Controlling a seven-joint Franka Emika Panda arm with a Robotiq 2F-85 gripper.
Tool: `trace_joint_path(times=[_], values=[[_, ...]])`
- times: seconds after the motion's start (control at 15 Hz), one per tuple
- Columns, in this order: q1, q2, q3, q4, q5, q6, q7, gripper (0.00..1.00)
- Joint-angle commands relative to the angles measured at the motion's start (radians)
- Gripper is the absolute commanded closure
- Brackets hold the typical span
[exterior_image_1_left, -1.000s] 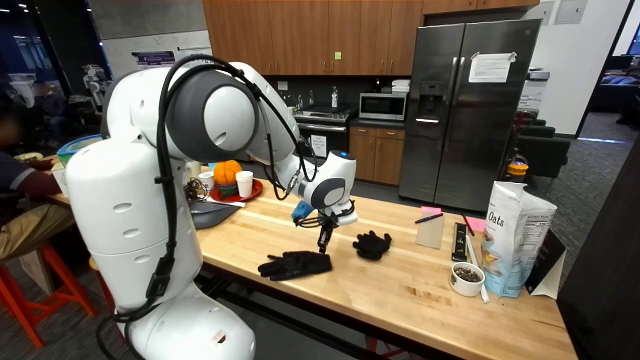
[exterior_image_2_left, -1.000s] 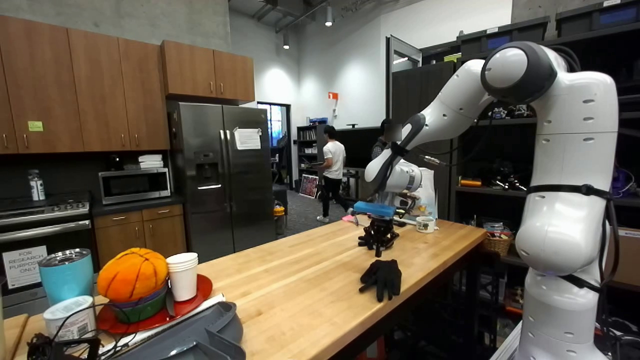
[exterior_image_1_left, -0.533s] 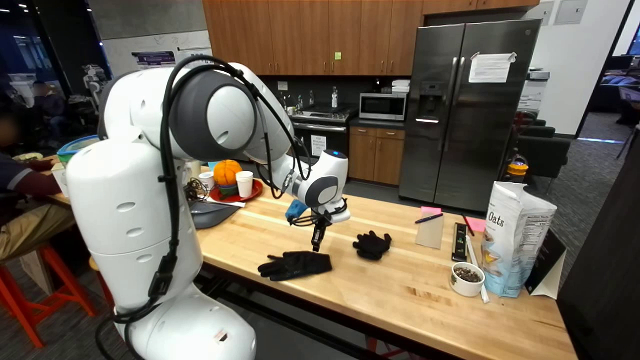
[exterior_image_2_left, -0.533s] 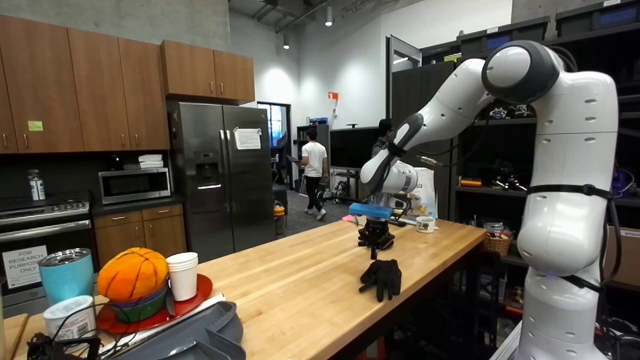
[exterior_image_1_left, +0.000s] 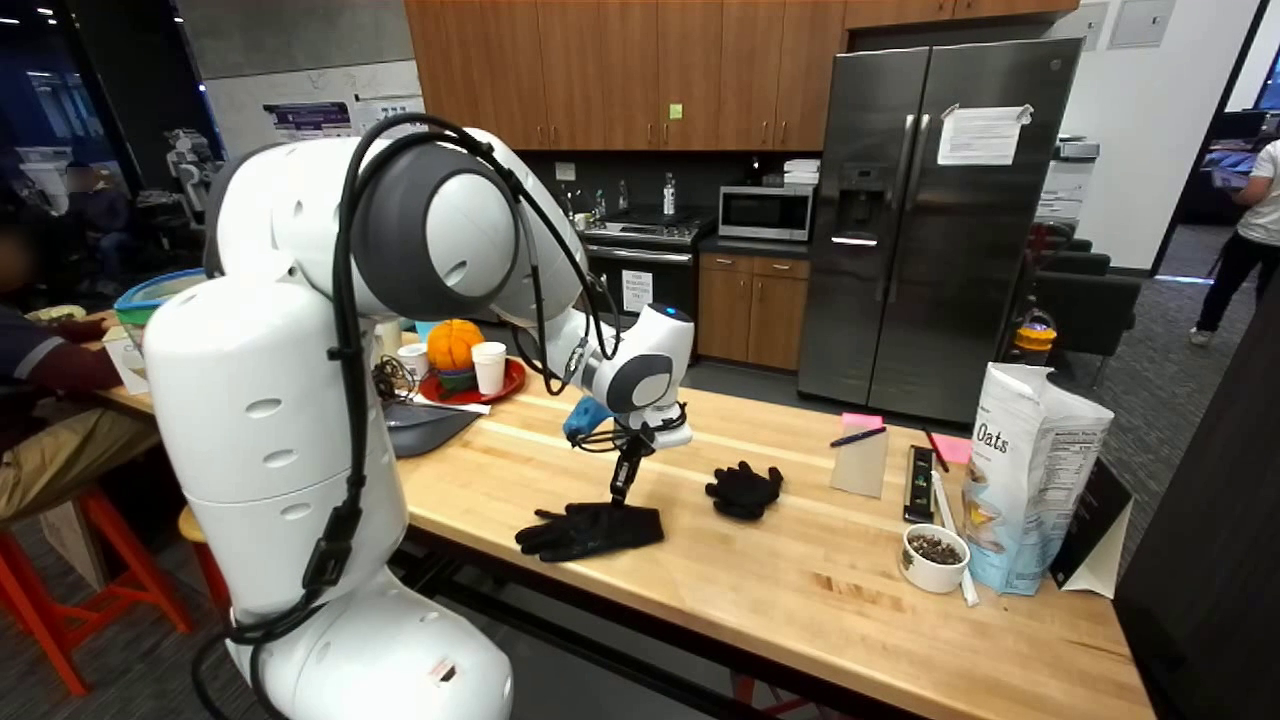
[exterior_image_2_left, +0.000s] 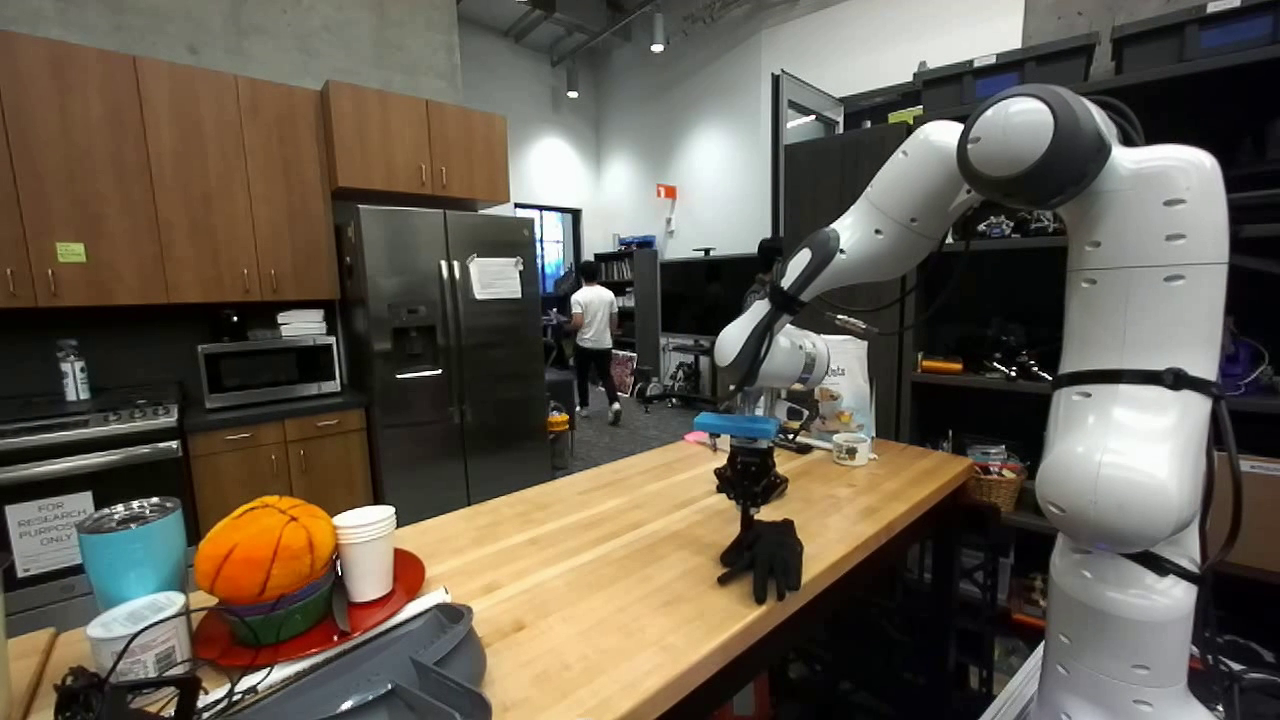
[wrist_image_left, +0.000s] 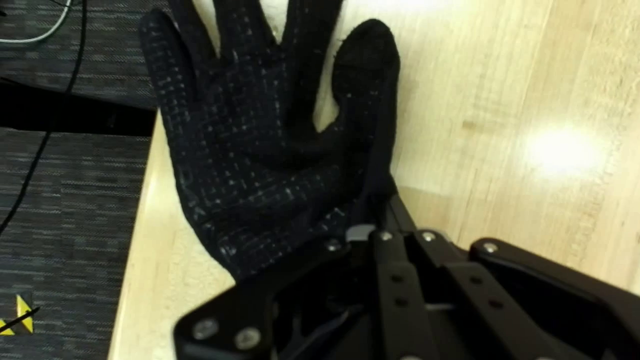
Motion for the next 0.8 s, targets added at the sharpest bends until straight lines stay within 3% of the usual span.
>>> trace_joint_path(times=[0.0, 0.73], values=[[-0.004, 0.023, -0.006, 0.034, 0.024, -0.053, -0.01, 1.0], [-0.019, 0.118, -0.025, 0.122, 0.068, -0.215, -0.004, 1.0]])
